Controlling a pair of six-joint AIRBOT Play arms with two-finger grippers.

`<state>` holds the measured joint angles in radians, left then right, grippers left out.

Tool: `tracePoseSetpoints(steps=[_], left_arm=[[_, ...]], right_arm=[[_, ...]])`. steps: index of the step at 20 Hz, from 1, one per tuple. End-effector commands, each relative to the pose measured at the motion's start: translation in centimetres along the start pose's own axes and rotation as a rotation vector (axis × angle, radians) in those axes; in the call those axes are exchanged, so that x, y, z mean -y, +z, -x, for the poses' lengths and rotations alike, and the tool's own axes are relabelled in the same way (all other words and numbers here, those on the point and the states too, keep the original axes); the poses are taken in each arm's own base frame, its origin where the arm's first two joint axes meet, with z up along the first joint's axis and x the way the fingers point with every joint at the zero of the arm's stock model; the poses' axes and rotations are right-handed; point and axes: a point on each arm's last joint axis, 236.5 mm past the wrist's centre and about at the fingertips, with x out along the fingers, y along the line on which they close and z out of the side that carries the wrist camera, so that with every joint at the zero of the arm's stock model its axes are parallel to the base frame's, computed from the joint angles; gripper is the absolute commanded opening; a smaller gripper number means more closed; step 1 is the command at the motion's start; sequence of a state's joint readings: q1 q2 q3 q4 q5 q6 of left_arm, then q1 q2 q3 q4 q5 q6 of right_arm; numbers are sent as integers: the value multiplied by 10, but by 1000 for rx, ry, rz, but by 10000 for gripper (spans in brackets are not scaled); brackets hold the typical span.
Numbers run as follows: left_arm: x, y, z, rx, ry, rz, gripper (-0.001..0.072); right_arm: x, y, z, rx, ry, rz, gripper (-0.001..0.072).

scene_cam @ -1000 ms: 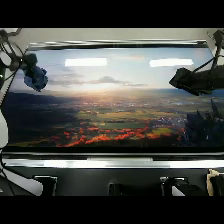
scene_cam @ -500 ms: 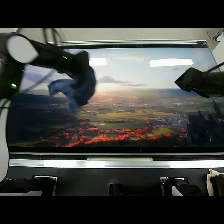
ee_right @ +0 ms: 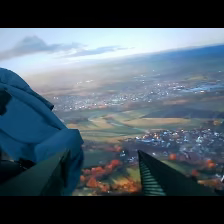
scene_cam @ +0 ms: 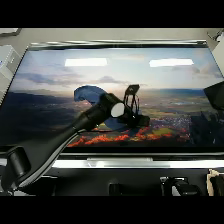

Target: Fold the clothes and pants, and hang the long-sleeved shirts on hangers.

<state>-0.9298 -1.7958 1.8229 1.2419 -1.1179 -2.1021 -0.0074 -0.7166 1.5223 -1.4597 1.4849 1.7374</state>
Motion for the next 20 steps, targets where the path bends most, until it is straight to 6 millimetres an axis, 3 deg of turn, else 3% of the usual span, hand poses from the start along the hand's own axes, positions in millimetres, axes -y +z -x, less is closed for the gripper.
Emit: tracePoseSetpoints(steps=[1,2,5,9,10,11,12,13,14,16,20], left_arm=[[23,-24,-29,-83,-82,59,508],[23,-18,-16,-79,-100,54,595],[-1,4,46,-50,-84,-24,593],[-89,28,137,16,143,-59,592],[-113,33,160,37,199,-59,592],[-131,36,178,54,224,-43,591],[-148,39,195,76,232,-12,592],[-162,40,207,95,238,25,592],[-178,39,218,110,249,65,591],[-204,30,230,114,260,114,592],[-248,-4,229,69,266,196,591]], right_arm=[[6,-6,8,-3,-27,-109,527],[4,-8,3,-26,-17,-148,591],[-30,-17,-29,-157,116,-184,592],[-65,-49,-86,-490,326,-211,657],[-69,-45,-94,-535,427,-256,656],[-67,-29,-104,-522,524,-319,652],[-51,-13,-115,-479,558,-359,652],[-21,-10,-131,-456,526,-361,652],[8,-19,-148,-466,463,-372,652],[39,-59,-175,-532,391,-356,653],[45,-166,-207,-727,418,-404,654]])
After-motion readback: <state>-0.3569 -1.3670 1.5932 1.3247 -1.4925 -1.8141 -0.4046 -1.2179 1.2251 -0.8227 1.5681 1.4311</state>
